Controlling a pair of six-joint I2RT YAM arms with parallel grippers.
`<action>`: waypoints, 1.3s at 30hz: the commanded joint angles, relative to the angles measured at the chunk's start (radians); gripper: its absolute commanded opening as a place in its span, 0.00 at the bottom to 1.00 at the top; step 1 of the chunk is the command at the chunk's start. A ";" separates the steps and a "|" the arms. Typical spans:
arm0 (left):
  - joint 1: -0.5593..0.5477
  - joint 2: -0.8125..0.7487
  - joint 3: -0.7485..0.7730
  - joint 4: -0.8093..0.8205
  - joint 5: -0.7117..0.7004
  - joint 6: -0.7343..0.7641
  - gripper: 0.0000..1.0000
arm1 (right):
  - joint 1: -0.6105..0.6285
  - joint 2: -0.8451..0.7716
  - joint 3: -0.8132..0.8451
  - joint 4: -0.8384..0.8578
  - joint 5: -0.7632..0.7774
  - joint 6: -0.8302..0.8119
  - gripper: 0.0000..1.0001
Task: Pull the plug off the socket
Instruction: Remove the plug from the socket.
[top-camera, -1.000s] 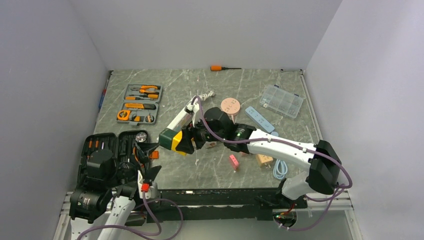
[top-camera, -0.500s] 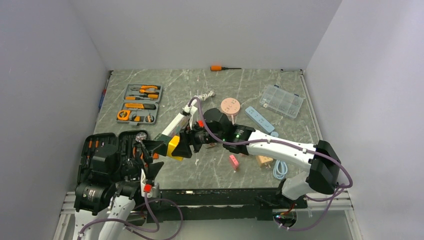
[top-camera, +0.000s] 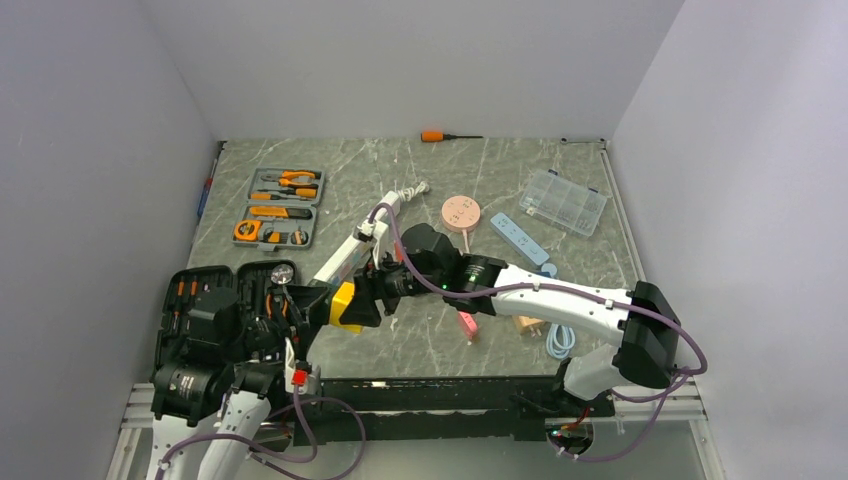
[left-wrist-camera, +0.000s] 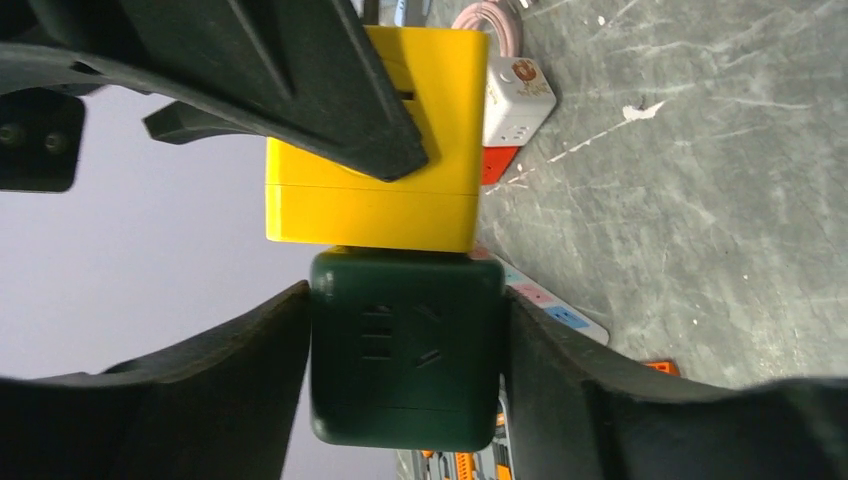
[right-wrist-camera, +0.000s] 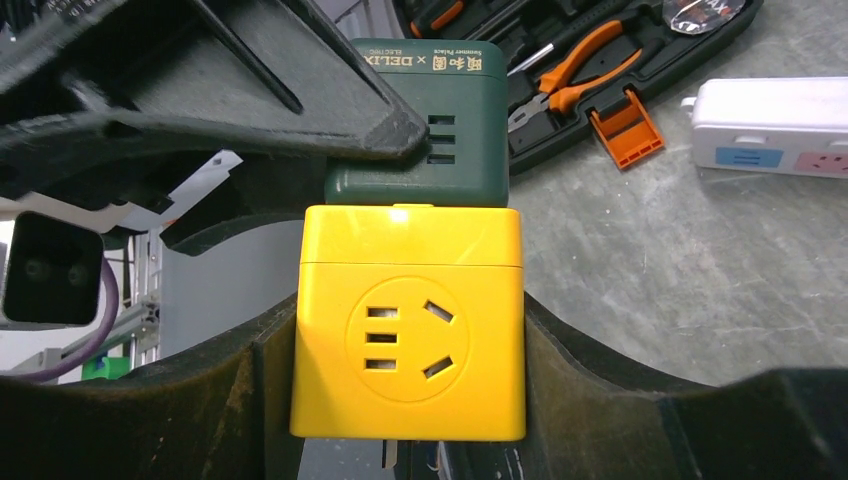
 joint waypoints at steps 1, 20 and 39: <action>0.004 0.028 -0.001 -0.006 -0.034 0.050 0.62 | 0.005 -0.035 0.056 0.088 -0.047 0.003 0.00; 0.004 0.009 0.039 -0.023 -0.004 0.104 0.00 | 0.008 0.055 0.054 0.110 -0.093 0.006 0.57; 0.004 0.053 0.038 -0.083 -0.101 0.241 0.00 | 0.006 -0.081 -0.033 -0.035 -0.059 -0.042 0.00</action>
